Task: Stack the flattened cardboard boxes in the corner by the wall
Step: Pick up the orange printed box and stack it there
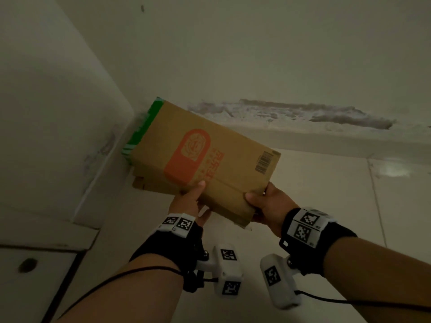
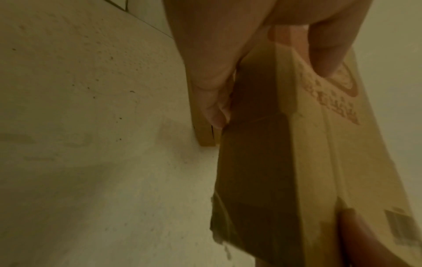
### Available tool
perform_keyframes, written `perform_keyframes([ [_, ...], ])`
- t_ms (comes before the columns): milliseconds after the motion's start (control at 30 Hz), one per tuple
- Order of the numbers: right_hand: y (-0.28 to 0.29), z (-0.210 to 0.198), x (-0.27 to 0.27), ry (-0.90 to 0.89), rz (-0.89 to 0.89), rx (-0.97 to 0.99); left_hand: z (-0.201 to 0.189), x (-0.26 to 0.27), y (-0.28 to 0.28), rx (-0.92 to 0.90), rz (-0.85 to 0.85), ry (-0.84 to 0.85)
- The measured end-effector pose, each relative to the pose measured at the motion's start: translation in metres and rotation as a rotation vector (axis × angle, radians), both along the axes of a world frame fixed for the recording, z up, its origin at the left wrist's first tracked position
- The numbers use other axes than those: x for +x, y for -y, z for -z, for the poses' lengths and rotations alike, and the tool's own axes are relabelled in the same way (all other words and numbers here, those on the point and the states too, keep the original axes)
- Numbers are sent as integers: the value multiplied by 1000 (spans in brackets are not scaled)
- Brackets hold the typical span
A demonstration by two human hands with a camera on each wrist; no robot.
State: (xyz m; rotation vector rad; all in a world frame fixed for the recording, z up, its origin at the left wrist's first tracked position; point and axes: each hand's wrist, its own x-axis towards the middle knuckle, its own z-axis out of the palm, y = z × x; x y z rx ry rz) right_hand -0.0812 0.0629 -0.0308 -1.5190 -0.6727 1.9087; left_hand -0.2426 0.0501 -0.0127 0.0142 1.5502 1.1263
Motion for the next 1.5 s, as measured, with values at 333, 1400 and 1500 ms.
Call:
perform_keyframes([
  [333, -63, 39, -82, 121, -152, -18, 48, -75, -17, 1, -19, -5],
  [1400, -77, 6, -48, 476, -185, -29, 26, -53, -43, 73, 174, -77],
  [1500, -64, -26, -16, 466, -153, -1, 3, -19, -41, 97, 257, -99],
])
